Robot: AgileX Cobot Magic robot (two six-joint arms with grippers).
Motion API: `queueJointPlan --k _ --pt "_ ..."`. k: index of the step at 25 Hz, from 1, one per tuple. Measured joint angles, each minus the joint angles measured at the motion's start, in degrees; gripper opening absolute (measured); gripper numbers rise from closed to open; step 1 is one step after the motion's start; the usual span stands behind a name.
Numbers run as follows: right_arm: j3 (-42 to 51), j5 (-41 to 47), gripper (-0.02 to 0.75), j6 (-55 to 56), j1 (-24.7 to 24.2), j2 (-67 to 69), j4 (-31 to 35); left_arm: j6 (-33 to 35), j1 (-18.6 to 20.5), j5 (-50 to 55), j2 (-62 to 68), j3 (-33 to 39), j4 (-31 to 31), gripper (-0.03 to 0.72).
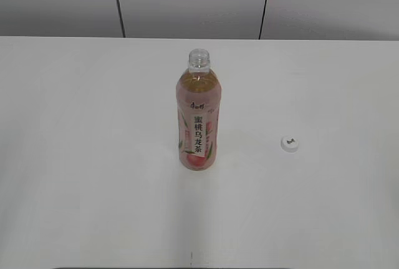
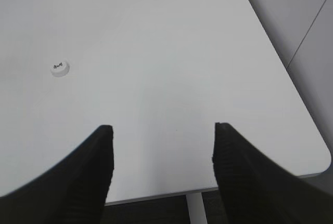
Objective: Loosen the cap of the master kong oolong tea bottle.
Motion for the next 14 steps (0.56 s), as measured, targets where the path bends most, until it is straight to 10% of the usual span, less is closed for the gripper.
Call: queueJointPlan --k 14 --pt "0.0 -0.05 0.46 0.05 0.0 -0.05 0.0 4.5 0.0 1.32 -20.23 0.7 -3.14 0.438"
